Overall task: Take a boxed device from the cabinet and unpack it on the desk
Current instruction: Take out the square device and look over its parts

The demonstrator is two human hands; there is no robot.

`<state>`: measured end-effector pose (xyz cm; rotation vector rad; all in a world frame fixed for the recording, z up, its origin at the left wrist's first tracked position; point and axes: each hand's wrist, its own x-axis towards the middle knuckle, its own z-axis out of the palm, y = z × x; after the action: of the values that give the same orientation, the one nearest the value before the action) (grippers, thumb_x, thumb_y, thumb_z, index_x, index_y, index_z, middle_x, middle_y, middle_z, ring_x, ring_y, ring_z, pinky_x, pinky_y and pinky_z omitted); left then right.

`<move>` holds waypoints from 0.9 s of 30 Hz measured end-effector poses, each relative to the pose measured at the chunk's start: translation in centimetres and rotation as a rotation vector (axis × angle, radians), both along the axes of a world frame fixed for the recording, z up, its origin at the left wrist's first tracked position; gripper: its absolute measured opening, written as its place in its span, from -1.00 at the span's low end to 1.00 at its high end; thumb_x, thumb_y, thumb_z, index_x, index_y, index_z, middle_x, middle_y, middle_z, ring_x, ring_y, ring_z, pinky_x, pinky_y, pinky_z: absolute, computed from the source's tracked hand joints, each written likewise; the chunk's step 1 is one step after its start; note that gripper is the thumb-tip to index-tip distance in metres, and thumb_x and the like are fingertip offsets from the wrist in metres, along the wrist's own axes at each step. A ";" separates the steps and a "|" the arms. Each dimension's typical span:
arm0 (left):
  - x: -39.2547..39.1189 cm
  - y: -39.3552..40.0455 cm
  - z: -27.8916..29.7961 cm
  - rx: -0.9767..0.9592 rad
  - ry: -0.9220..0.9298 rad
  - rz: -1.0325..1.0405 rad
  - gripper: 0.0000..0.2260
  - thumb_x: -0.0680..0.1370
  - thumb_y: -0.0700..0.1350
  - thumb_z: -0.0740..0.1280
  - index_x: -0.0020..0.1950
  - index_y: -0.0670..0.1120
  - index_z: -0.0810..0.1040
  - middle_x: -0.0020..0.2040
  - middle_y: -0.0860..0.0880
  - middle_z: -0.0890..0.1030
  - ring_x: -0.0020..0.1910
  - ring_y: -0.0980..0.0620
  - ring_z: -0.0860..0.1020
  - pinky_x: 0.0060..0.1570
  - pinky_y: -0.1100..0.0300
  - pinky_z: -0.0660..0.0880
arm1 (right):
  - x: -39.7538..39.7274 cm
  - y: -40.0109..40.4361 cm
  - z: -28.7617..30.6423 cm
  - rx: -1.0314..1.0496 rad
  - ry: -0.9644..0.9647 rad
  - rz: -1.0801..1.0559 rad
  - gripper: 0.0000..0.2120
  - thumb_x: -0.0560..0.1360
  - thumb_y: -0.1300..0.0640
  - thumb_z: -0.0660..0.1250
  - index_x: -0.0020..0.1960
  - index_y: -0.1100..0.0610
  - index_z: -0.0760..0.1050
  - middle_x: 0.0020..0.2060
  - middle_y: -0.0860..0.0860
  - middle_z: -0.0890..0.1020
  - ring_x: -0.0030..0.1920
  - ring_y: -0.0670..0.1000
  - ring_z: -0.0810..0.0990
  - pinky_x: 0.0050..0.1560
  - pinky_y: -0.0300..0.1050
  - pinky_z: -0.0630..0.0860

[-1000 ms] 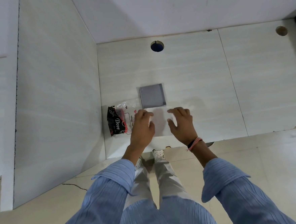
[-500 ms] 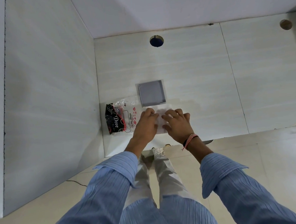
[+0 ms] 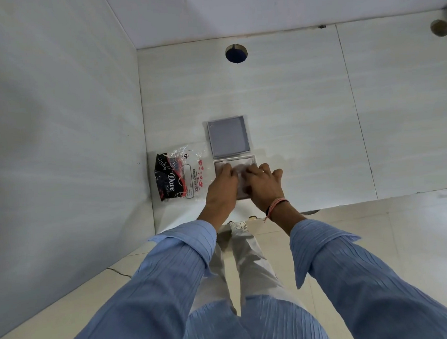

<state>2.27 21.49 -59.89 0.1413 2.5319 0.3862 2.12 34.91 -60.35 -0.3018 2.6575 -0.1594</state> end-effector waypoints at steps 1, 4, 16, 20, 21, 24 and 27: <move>-0.1 0.2 -0.1 -0.006 0.001 -0.001 -0.53 0.50 -0.33 0.41 0.39 -0.18 0.42 0.37 -0.13 0.34 0.30 -0.09 0.47 0.03 0.05 0.60 | -0.1 0.1 -0.2 -0.003 -0.006 -0.005 -0.69 0.48 0.20 0.30 0.21 0.05 0.57 0.22 0.03 0.56 0.23 0.18 0.45 0.12 0.17 0.33; -0.6 0.1 0.3 0.010 0.011 0.013 -0.58 0.51 -0.31 0.41 0.35 -0.18 0.48 0.36 -0.13 0.39 0.29 -0.11 0.49 0.08 0.02 0.58 | -0.8 0.2 -0.1 0.002 -0.016 0.017 -0.77 0.48 0.14 0.33 0.13 0.05 0.61 0.15 0.03 0.61 0.20 0.16 0.45 0.11 0.14 0.32; -8.0 -4.7 0.8 0.307 0.172 0.741 -0.70 0.41 -0.36 0.19 -0.45 -0.11 0.18 -0.46 -0.07 0.20 -0.34 -0.09 0.16 -0.30 0.07 0.13 | -9.7 1.5 -0.7 -0.569 -0.007 -0.689 -0.76 0.55 0.21 0.34 0.15 0.31 0.63 0.08 0.23 0.71 0.14 0.24 0.65 0.22 -0.10 0.46; -9.5 -5.2 -0.6 0.351 -0.121 0.878 -0.70 0.43 -0.37 0.18 -0.44 -0.10 0.22 -0.42 -0.07 0.31 -0.39 -0.08 0.27 -0.35 0.14 0.18 | -11.3 1.1 -2.3 -0.556 -0.199 -0.746 -0.72 0.51 0.26 0.30 0.15 0.31 0.64 0.13 0.28 0.69 0.19 0.31 0.63 0.33 0.08 0.52; -9.7 -5.3 -0.8 0.376 -0.168 0.895 -0.72 0.43 -0.36 0.18 -0.44 -0.09 0.27 -0.40 -0.09 0.37 -0.37 -0.09 0.34 -0.35 0.16 0.22 | -11.5 1.0 -2.6 -0.576 -0.207 -0.751 -0.73 0.49 0.27 0.29 0.12 0.28 0.66 0.09 0.25 0.71 0.15 0.31 0.65 0.29 0.11 0.56; -9.9 -5.4 -1.2 0.470 -0.240 0.951 -0.83 0.34 -0.28 0.21 -0.43 -0.08 0.36 -0.34 -0.12 0.44 -0.27 -0.07 0.40 -0.27 0.15 0.26 | -11.6 0.9 -2.8 -0.595 -0.194 -0.754 -0.78 0.42 0.37 0.30 -0.01 0.31 0.68 0.00 0.28 0.73 0.09 0.32 0.67 0.20 0.14 0.61; -9.7 -5.5 -0.8 0.596 -0.232 1.030 -0.91 0.32 -0.16 0.24 -0.39 -0.07 0.45 -0.34 -0.10 0.51 -0.25 -0.08 0.45 -0.24 0.10 0.31 | -11.6 1.2 -2.9 -0.662 -0.179 -0.790 -0.79 0.38 0.41 0.30 -0.07 0.32 0.67 -0.10 0.29 0.72 0.05 0.30 0.69 0.18 0.18 0.62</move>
<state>-7.47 15.99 -60.68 -0.9541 1.9900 1.4334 -9.44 36.06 -63.29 0.5569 2.3169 -1.2450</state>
